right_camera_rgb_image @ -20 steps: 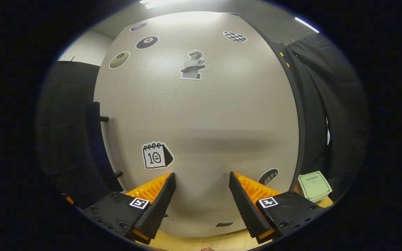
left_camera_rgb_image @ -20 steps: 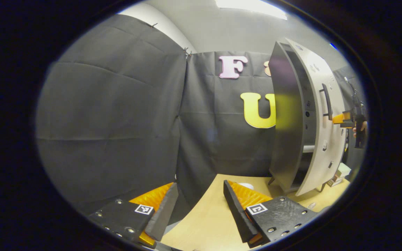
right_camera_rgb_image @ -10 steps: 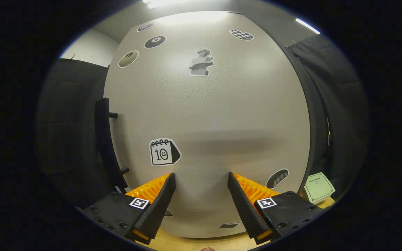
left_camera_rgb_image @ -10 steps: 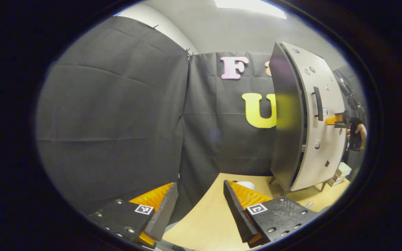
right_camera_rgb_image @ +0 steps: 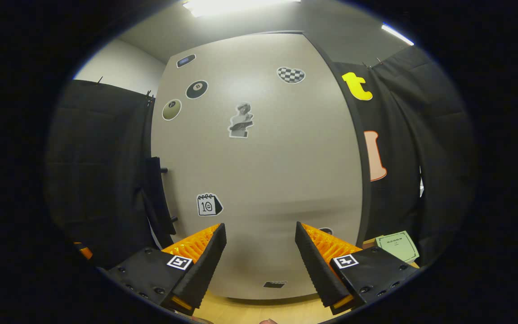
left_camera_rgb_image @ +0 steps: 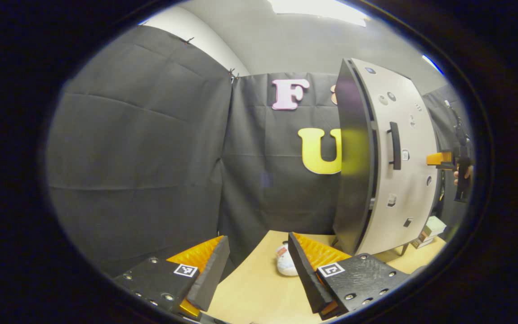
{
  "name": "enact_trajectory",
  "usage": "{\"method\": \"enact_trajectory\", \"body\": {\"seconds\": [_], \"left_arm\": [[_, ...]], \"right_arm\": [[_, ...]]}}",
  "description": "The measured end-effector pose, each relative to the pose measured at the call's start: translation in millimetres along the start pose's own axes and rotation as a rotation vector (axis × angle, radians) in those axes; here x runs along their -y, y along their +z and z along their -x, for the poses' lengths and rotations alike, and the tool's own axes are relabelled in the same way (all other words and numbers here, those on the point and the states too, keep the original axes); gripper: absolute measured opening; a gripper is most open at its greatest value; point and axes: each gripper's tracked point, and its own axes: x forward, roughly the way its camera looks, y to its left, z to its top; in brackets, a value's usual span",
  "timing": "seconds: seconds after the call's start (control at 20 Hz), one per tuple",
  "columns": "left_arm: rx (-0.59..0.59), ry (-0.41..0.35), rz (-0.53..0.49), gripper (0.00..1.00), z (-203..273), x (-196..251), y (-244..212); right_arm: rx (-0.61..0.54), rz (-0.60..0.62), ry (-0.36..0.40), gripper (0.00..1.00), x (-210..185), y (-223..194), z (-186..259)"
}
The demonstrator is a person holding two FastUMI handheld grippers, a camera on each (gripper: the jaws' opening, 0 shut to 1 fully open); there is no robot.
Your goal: Open the cabinet door with the right hand, grasp the bottle in the cabinet with the left hand and place it on the coaster, then close the cabinet door with the right hand.
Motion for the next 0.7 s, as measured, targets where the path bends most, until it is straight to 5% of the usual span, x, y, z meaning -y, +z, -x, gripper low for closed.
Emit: {"method": "enact_trajectory", "body": {"seconds": [0.7], "left_arm": [[0.097,-0.168,0.008,0.80,11.0,161.1,70.9]], "right_arm": [[0.046,0.109,-0.090,0.98,142.8,35.6,136.6]]}}
